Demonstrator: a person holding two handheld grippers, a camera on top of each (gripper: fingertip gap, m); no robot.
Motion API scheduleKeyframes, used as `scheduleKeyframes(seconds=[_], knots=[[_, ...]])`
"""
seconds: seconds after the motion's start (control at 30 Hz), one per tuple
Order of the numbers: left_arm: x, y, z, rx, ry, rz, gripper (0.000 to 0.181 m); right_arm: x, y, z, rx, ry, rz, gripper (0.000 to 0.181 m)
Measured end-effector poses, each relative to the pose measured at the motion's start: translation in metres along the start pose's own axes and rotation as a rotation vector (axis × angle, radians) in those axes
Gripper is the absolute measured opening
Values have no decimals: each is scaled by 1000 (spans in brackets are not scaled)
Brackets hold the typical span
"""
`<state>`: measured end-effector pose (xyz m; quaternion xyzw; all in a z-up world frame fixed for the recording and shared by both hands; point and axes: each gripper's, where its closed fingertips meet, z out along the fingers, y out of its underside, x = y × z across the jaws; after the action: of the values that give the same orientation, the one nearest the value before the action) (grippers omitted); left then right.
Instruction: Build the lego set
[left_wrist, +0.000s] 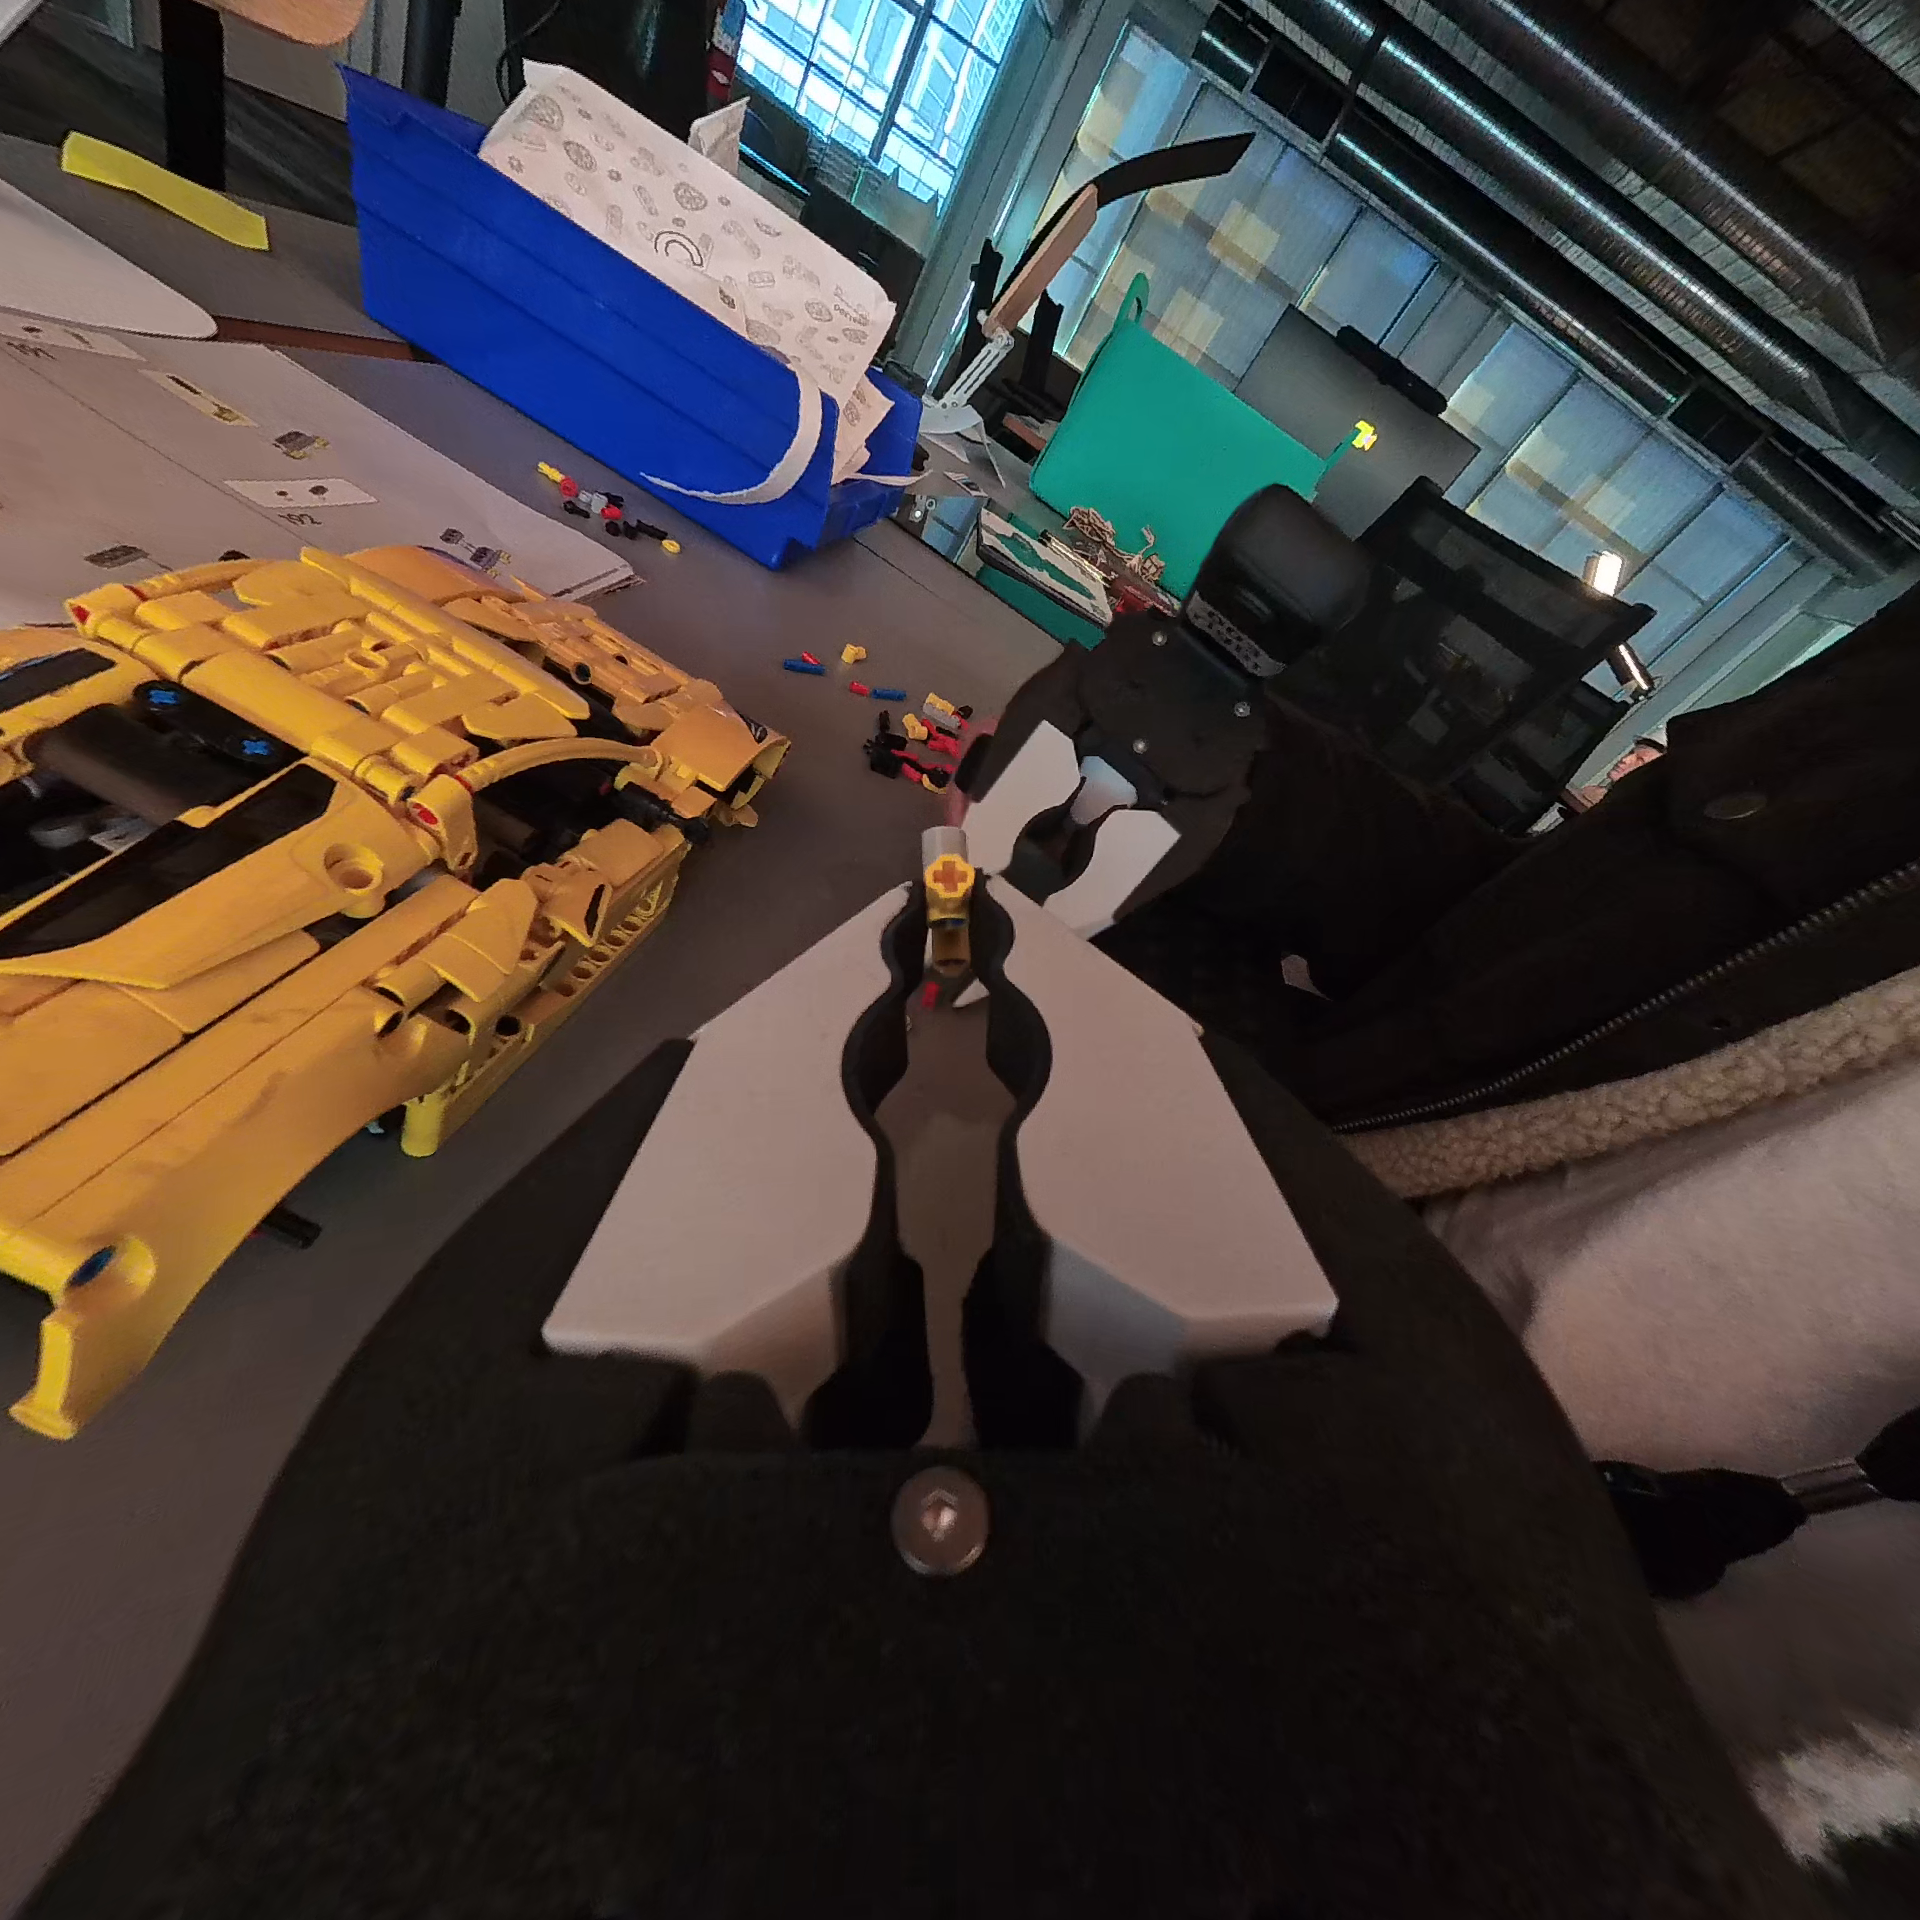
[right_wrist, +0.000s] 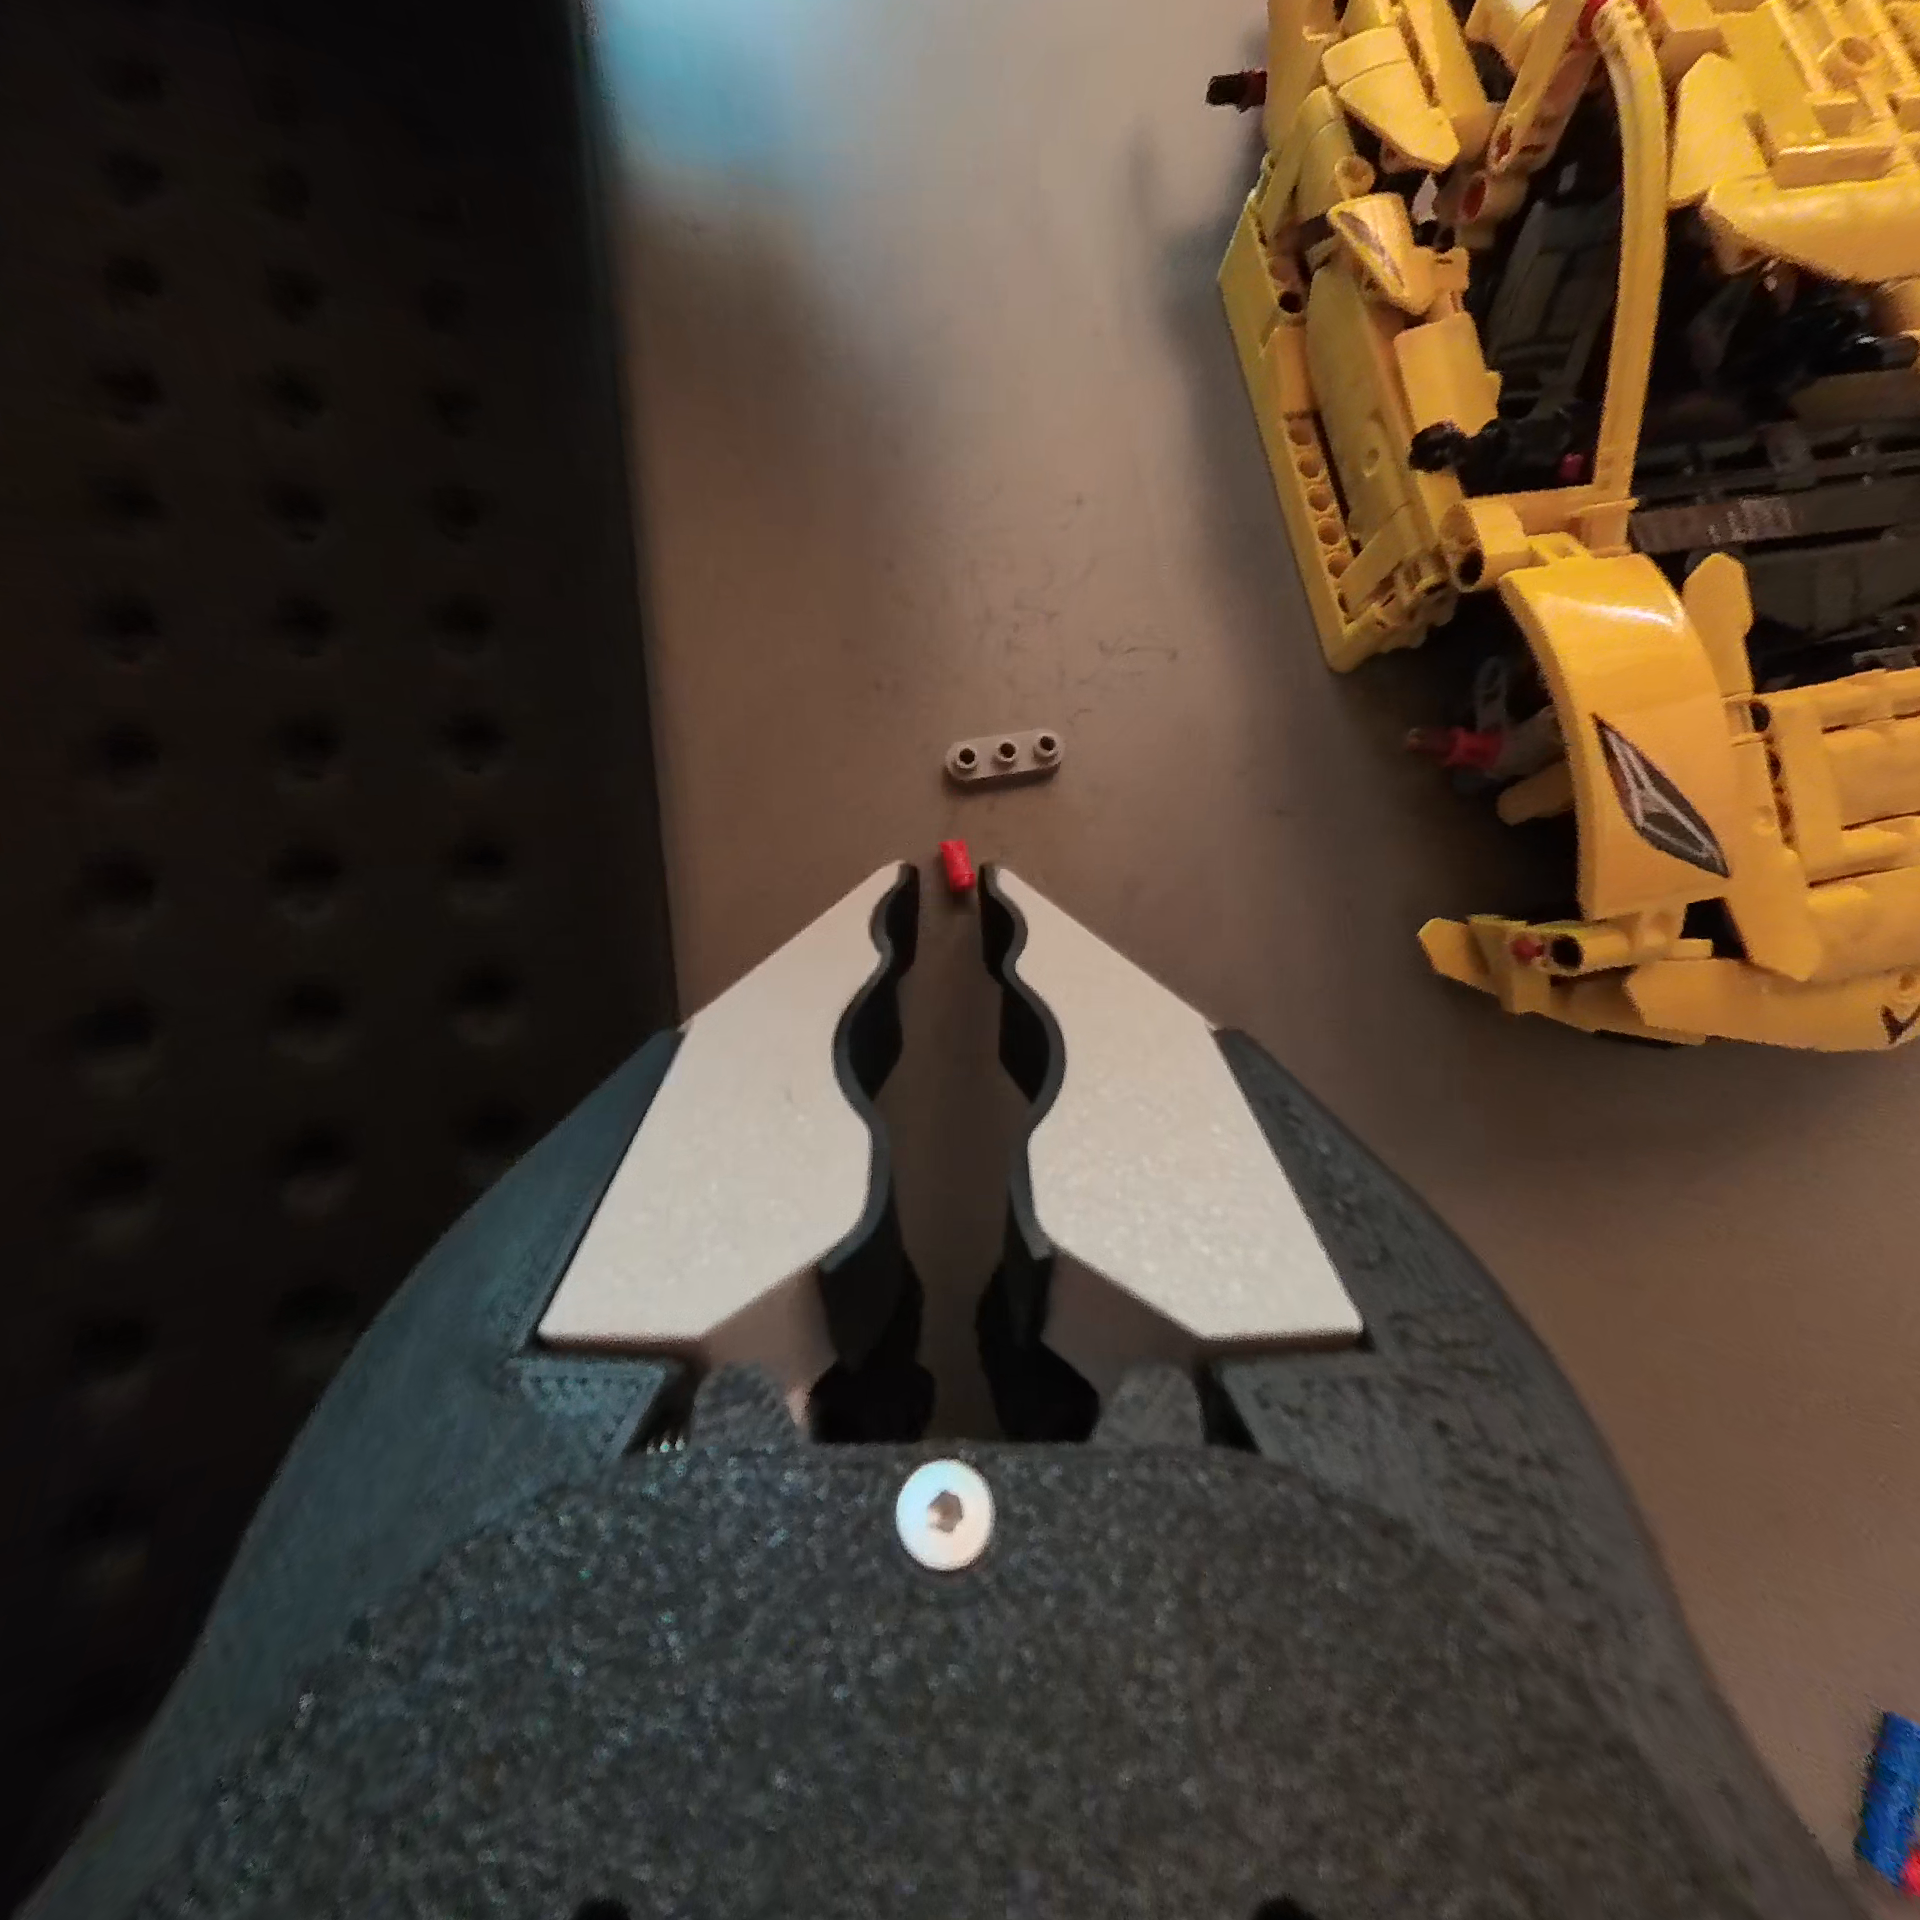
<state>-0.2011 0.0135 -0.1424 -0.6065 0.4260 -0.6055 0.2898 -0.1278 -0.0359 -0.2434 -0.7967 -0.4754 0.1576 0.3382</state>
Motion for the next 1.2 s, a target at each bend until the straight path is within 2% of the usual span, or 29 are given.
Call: scheduleKeyframes(seconds=[0.37,0.5,0.57,0.63,0.67,0.73,0.83,1.2], knots=[[4,4,2,-21,27,-2,7,-1,-1,4,41,2,-28,5],[16,9,5,-56,66,65,6,5,-2,3,18,32,-46,4],[23,11,7,-65,82,130,7,8,-32,-8,118,60,-101,4],[28,13,9,-79,84,188,7,9,-79,-27,266,129,-270,4],[27,14,10,-85,70,217,7,5,-95,-30,281,145,-343,4],[26,14,10,-89,35,288,7,-5,-110,-26,226,99,-372,4],[26,17,13,-108,-14,425,7,-8,-111,-20,124,-9,-253,4],[20,40,21,-242,-87,610,6,-13,-97,-10,-60,-66,-332,4]])
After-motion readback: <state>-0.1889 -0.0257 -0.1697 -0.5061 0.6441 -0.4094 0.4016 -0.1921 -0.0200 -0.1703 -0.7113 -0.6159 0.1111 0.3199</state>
